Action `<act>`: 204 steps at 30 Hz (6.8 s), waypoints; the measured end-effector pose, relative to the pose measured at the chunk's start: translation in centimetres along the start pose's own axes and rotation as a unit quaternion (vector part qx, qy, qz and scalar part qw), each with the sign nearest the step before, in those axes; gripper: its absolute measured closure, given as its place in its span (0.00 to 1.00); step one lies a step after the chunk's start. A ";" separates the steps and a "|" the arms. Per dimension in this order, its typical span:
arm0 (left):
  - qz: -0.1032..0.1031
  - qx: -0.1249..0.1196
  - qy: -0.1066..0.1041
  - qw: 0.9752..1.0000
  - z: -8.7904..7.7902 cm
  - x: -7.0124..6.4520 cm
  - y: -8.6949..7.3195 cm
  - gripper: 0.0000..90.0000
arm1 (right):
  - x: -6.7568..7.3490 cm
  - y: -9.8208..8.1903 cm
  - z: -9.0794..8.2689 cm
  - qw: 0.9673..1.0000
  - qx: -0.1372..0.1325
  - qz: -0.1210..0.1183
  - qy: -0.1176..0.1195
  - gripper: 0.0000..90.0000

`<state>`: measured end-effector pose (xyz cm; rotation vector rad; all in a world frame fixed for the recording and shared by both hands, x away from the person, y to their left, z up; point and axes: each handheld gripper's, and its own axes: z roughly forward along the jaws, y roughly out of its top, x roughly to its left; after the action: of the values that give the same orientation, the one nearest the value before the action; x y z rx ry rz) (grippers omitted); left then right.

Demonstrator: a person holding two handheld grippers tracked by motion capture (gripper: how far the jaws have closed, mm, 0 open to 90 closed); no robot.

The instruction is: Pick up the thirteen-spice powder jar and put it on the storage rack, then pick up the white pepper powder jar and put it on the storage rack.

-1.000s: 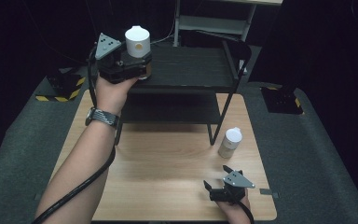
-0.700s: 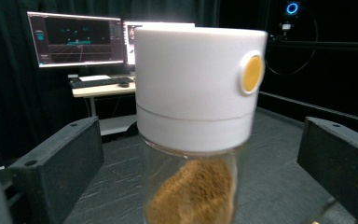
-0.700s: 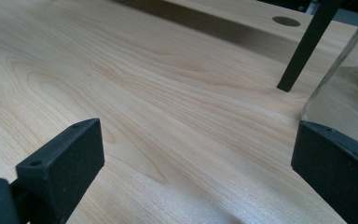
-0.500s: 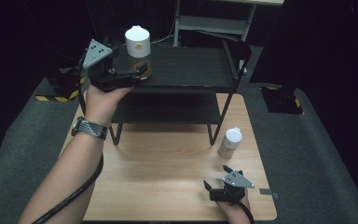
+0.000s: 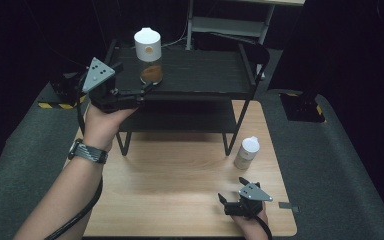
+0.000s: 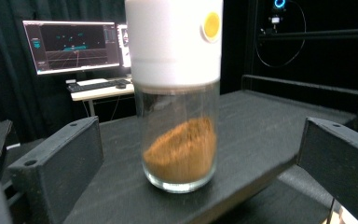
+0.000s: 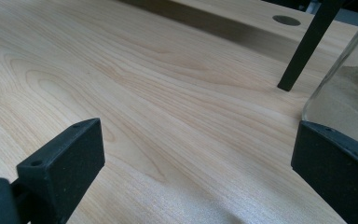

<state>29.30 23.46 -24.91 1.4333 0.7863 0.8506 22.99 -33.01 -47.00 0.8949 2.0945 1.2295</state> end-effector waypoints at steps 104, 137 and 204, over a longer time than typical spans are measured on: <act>-0.010 0.222 -0.032 0.974 -9.9 -3.7 -23.2 0.01 | 1.0 -0.4 -0.3 1.000 -0.010 -0.007 -0.021 0.01; -0.001 0.232 -0.039 0.972 -9.5 -3.8 -22.9 0.01 | 0.1 -0.9 -2.4 0.994 -0.055 0.042 -0.086 0.01; 0.019 0.227 -0.037 0.973 -9.6 -4.4 -23.0 0.01 | -5.8 0.0 4.9 0.983 -0.098 0.097 -0.120 0.34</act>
<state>19.30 25.36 -48.09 1.8772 0.9387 0.6646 30.18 -34.89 -48.40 1.1153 1.6971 1.3271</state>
